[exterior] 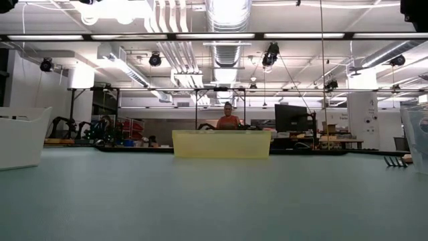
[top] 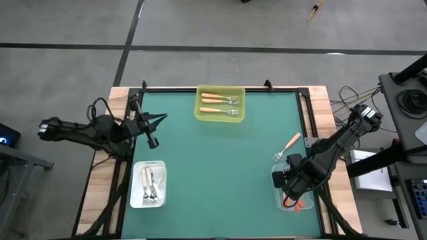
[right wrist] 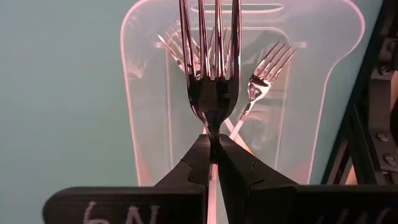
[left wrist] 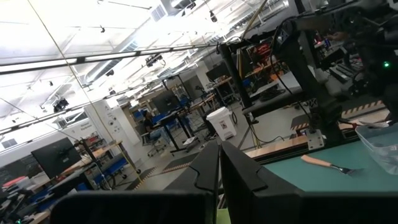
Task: Sort silverware by color (type)
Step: Put the orange fork into the transparent bin
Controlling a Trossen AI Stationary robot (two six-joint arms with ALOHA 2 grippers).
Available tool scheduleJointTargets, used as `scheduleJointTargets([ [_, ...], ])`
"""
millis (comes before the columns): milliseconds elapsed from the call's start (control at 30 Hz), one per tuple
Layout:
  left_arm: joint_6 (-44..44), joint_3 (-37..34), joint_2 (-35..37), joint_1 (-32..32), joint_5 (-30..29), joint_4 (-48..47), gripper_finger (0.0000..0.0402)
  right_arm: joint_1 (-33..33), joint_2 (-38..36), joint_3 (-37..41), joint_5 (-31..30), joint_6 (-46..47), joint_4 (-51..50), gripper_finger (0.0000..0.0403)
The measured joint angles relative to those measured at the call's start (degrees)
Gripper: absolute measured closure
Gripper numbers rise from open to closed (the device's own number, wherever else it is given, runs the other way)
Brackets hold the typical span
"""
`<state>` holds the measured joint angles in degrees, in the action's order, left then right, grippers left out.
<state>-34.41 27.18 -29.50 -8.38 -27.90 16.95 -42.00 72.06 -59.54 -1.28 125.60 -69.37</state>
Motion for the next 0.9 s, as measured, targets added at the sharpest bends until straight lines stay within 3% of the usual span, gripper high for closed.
scheduleJointTargets([
  [900, 0.00, -0.01, -0.04, 0.00, 0.00, 0.02, 0.0402, 0.00, -1.25, 4.96, 0.30, -2.91, 1.34, 0.0394],
])
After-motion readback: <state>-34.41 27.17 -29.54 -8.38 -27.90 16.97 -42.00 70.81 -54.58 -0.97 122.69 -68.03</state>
